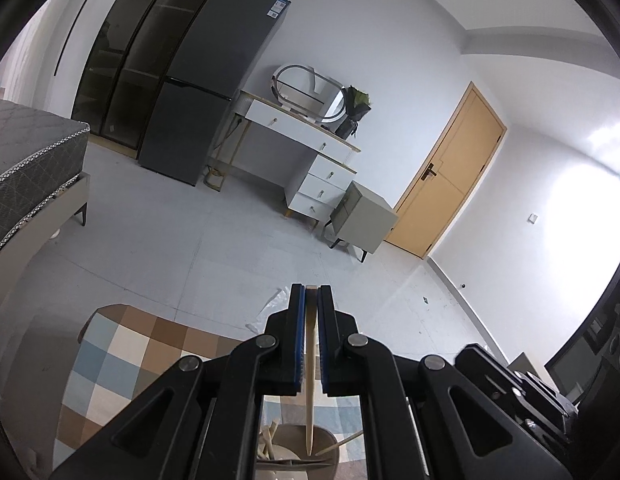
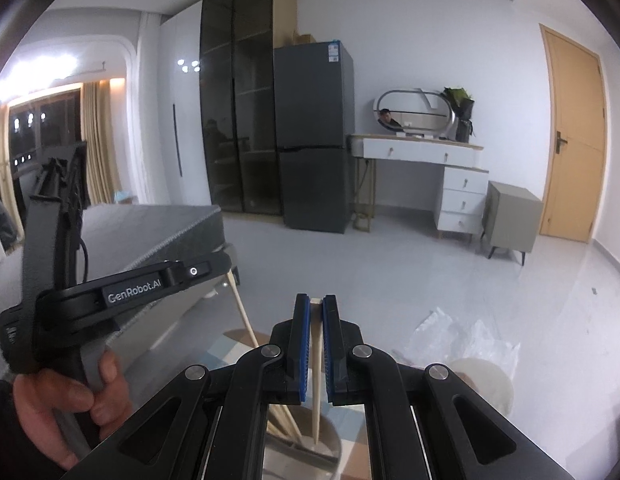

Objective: Organize utensils
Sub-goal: 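Lower the held chopstick down into the holder with the right tool, then open the right tool to release the chopstick in the holder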

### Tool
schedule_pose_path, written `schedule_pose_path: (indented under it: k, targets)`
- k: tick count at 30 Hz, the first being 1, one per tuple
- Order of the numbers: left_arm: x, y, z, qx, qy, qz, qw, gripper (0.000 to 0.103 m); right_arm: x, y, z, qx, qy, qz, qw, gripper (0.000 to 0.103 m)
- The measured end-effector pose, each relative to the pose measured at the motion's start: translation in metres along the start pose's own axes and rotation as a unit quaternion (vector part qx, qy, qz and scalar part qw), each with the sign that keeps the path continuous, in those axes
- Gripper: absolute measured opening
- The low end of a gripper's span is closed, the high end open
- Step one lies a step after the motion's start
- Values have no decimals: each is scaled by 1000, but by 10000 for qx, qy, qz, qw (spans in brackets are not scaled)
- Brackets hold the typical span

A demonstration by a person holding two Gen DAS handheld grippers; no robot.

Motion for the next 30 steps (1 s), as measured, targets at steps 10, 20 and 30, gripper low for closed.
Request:
schedule_pose_path:
  k: [10,20,30]
  targets:
    - [-8,18,21,137,200,2,9997,2,-19,10,25,423,20,-178,9989,5]
    - [-7,20,32,211,548,83,9982,1,-34,22,46,600,310,-375,9970,5]
    - [7,26,41,517,1366,120,9892,4,-23,4,57,-390,693,-683,9945,24]
Point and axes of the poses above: each gripper's, at about its wrist camera, not at the fingertips, and x roughly against the way its jaws point, y to its left, z to its underside, the point moved 8 cm from there along -x, roughly the way its jaws point, and after that the axes turned 15 degrees about z, right-handed, at the moved point
